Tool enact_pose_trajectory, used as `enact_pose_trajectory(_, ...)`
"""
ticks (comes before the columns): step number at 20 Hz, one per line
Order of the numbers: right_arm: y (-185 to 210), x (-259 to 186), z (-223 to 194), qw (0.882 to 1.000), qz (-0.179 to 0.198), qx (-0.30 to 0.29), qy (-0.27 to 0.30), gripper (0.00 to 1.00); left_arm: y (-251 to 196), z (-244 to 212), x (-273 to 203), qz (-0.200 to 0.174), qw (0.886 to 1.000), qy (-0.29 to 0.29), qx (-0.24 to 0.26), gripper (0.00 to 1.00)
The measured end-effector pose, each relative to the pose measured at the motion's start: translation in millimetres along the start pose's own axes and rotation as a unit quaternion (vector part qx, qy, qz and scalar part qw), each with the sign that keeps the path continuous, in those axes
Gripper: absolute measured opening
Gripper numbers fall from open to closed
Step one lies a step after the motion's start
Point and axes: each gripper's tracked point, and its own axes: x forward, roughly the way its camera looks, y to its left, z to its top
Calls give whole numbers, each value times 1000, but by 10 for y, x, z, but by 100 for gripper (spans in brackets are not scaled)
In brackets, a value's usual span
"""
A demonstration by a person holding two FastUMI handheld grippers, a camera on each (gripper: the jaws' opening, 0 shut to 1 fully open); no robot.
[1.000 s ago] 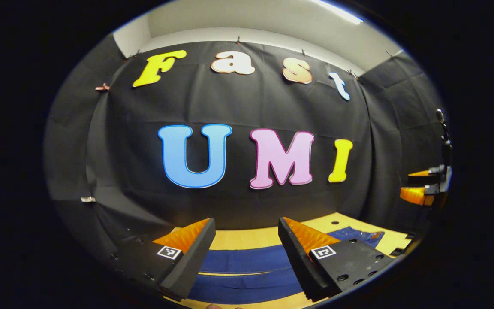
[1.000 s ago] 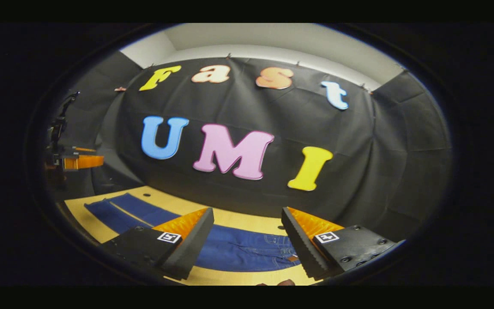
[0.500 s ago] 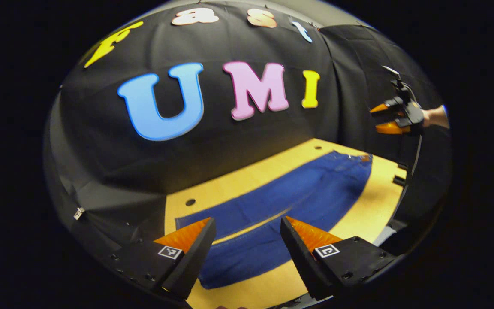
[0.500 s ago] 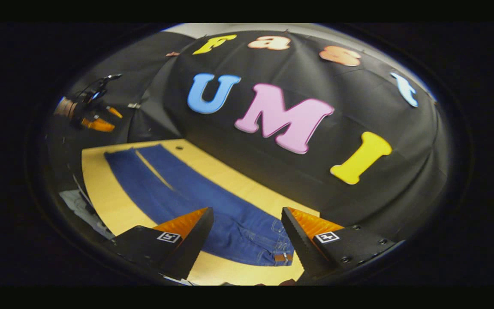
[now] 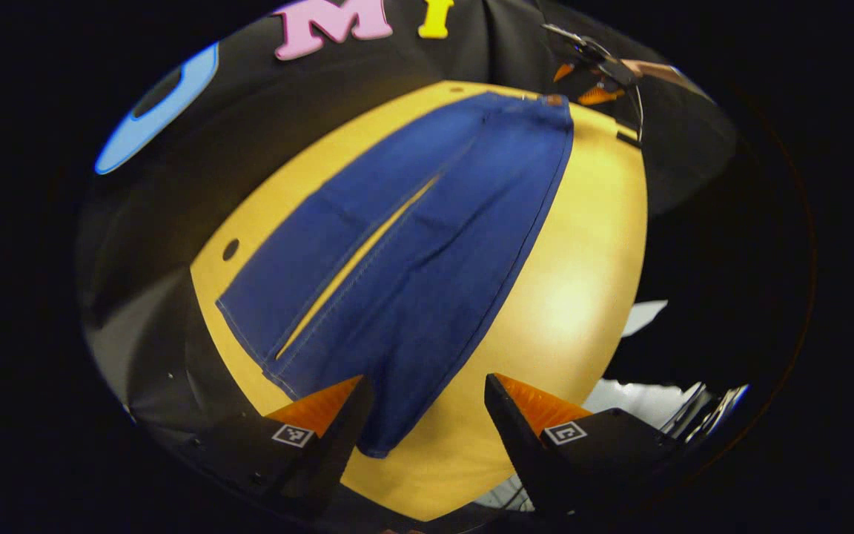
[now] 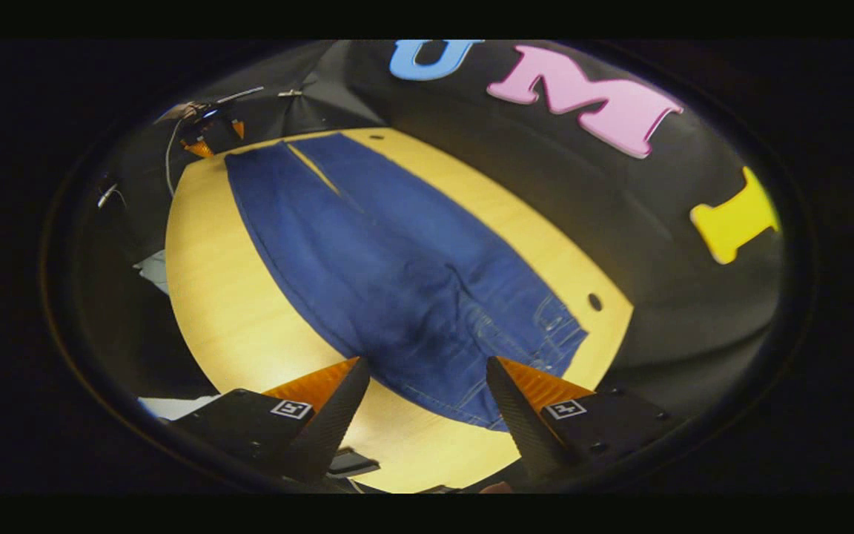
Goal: Grasp the waist and the cuffs of the jeans and fold them to make the two legs overlap; first hold the waist and fold one-third of the jeans toward the cuffs, then hold the cuffs and fold the remaining one-third in the same direction to finish folding.
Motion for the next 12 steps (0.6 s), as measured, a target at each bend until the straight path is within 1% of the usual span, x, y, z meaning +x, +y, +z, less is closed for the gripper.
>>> enact_pose_trajectory(2,42,227,-253,998,42,-4,46,98,17,-139,175,-15,999,42,-5,97)
enact_pose_trajectory(4,32,409,-470,994,72,4,88,97,43,-269,330,-39,996,74,2,97)
enact_pose_trajectory(5,9,469,-554,991,80,9,105,97,41,-316,391,-45,995,89,11,99)
enact_pose_trajectory(7,-27,579,-684,987,86,16,136,98,39,-390,445,-51,991,118,29,97)
enact_pose_trajectory(8,3,611,-742,984,94,21,153,97,31,-415,475,-54,990,128,27,97)
enact_pose_trajectory(9,10,650,-866,980,102,21,171,96,-7,-373,432,-67,989,129,16,97)
enact_pose_trajectory(10,-39,639,-796,981,107,17,161,98,6,-396,513,-72,988,133,8,99)
enact_pose_trajectory(11,-45,712,-872,979,108,25,174,100,23,-408,499,-77,987,142,-2,95)
enact_pose_trajectory(12,-90,701,-835,979,104,35,173,96,44,-416,514,-77,986,145,-5,95)
